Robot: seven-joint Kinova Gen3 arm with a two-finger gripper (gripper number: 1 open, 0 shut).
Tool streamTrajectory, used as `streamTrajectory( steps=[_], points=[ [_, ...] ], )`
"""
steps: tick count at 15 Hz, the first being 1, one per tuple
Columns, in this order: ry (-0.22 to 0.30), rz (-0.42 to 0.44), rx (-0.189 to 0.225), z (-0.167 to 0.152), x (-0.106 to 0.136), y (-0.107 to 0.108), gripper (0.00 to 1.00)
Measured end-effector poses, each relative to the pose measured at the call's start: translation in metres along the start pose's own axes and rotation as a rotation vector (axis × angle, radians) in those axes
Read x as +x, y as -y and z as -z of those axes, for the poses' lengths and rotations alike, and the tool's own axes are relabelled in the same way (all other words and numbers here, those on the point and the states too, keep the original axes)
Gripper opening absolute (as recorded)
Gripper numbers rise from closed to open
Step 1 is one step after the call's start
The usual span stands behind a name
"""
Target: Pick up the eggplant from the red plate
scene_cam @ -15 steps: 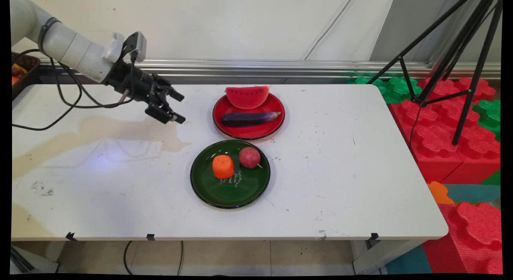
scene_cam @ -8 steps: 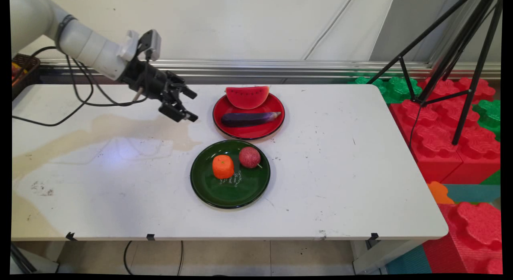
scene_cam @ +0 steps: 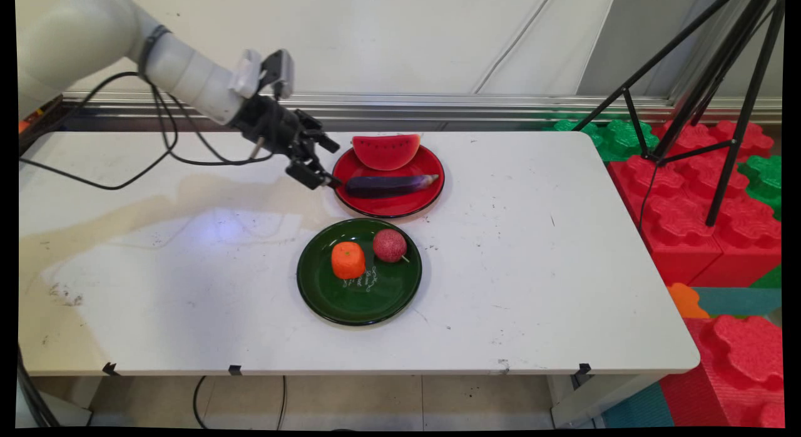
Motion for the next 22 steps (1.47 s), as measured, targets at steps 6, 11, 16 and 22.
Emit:
streamTrajectory(
  steps=[6,11,16,22],
  points=[
    [0.033,-0.025,0.007,-0.048,0.019,0.015,1.00],
    [0.076,-0.047,0.006,-0.078,0.023,0.026,1.00],
    [0.112,-0.059,0.003,-0.099,0.022,0.033,1.00],
    [0.145,-0.063,-0.007,-0.119,0.020,0.039,1.00]
  ],
)
